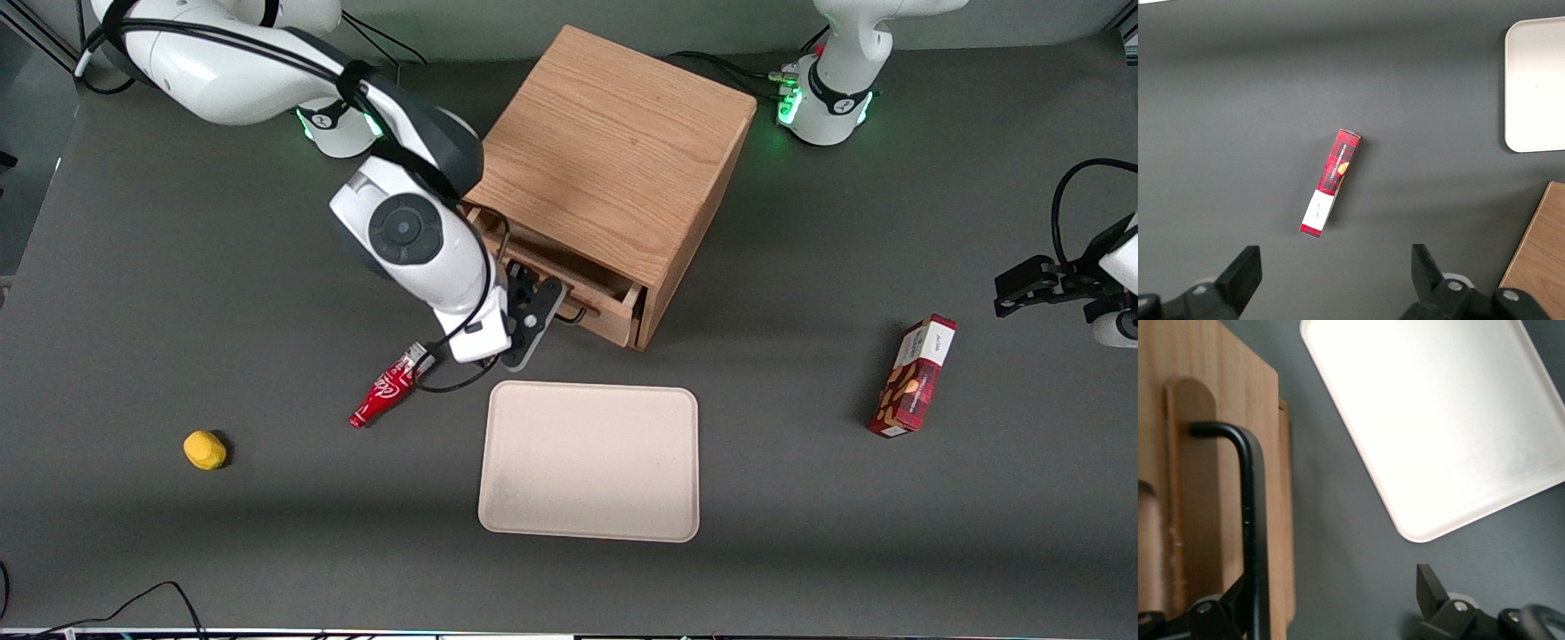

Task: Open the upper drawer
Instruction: 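Pull the handle outward with the right gripper, sliding the drawer open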

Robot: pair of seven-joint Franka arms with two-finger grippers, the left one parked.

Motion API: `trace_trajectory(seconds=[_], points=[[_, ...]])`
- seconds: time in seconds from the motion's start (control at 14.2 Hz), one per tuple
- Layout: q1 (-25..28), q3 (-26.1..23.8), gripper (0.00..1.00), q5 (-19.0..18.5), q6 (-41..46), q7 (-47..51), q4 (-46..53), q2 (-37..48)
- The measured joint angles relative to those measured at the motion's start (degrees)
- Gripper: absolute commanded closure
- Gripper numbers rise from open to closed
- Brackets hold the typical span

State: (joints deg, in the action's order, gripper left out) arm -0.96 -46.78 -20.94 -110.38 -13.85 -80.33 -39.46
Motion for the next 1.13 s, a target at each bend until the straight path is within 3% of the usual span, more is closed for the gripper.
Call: trace_trajectory(seconds=[0.49,0.78,1.13], points=[[-0.5,7.2,0.0,0.2,-1.3,-5.5,4.7,0.0],[-0.7,11.7,0.0,0.5,-6.8,-6.1,5.6,0.0],[-1.1,16.5,0.0,8.7,-11.0,-7.5,6.1,-0.1]])
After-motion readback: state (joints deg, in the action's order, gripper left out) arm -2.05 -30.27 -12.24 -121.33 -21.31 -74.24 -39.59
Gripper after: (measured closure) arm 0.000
